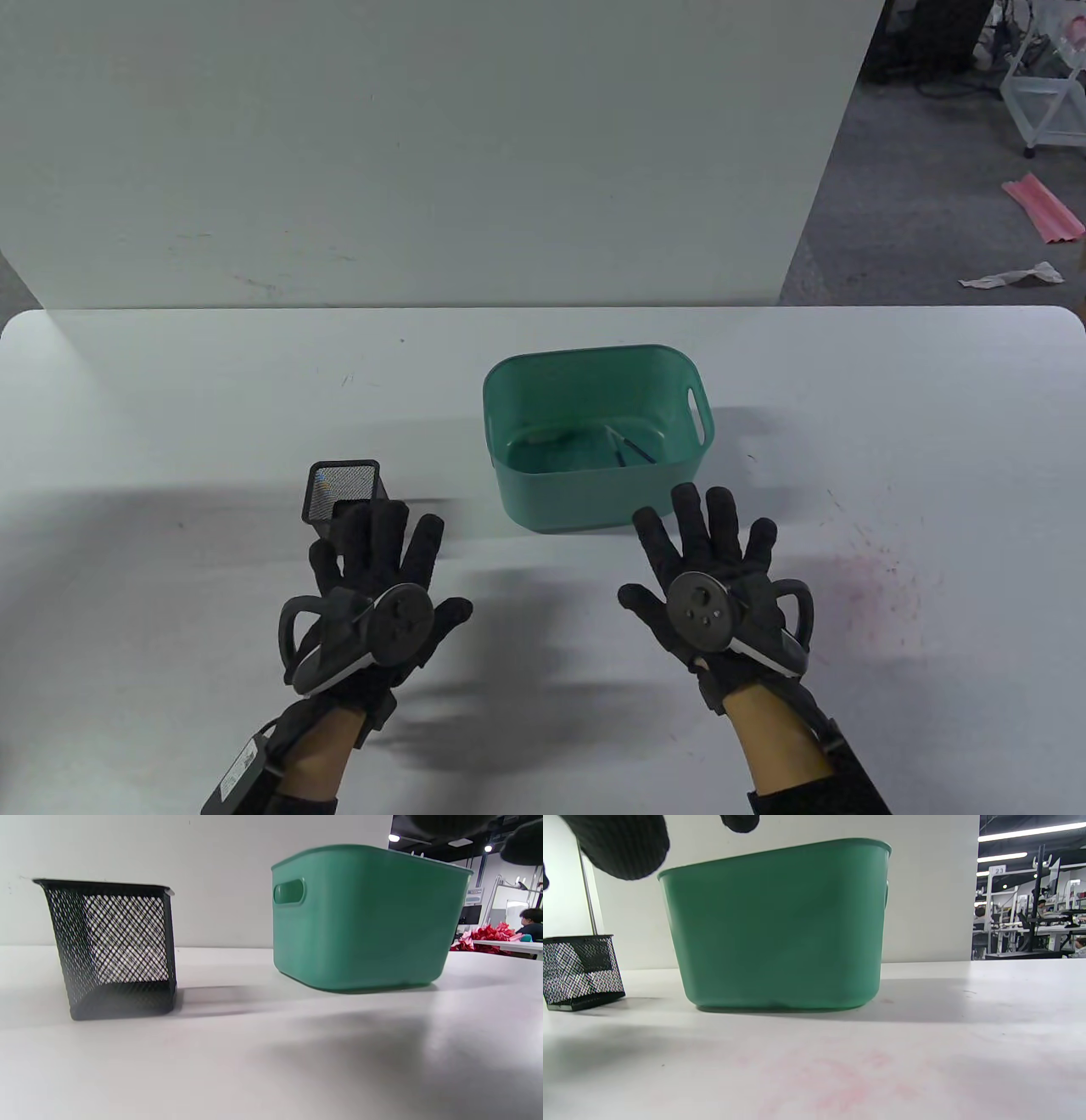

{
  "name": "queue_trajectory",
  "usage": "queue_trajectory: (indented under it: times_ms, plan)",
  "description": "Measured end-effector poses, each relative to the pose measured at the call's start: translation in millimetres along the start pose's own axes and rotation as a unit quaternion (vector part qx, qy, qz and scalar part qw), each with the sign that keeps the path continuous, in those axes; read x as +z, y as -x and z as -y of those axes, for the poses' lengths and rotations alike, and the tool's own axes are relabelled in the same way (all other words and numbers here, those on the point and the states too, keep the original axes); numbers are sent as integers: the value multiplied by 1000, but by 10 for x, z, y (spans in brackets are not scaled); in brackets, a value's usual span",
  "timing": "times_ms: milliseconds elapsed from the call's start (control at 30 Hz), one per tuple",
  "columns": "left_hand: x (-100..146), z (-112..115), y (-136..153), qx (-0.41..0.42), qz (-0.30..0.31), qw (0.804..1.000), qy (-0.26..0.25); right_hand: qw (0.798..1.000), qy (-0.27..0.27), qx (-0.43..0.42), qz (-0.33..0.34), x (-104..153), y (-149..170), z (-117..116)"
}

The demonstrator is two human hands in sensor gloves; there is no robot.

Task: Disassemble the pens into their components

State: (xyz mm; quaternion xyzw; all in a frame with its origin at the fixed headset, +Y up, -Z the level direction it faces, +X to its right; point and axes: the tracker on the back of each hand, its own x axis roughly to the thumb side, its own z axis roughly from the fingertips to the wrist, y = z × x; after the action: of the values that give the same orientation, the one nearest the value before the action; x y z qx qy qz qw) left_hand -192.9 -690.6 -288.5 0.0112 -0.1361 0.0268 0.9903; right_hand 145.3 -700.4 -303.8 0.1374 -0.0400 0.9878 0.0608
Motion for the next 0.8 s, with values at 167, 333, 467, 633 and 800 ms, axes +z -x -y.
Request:
queue_trajectory:
  times_ms: [167, 333, 467, 633, 800]
  plan:
    - [7, 1, -9, 5, 1, 1000, -1, 999, -29, 17, -7, -5, -7, -15]
    - [-10, 34, -10, 18, -1, 1000, 14, 999, -29, 18, -4, -7, -19, -15]
    - [-29, 62, -22, 20, -1, 1000, 20, 999, -28, 18, 2, -8, -30, -15]
    - [-48, 84, -34, 24, -2, 999, 25, 999, -42, 11, 4, -11, -16, -38]
    - [-48, 112, -38, 17, -1, 999, 30, 999, -38, 7, 0, -10, -17, -20]
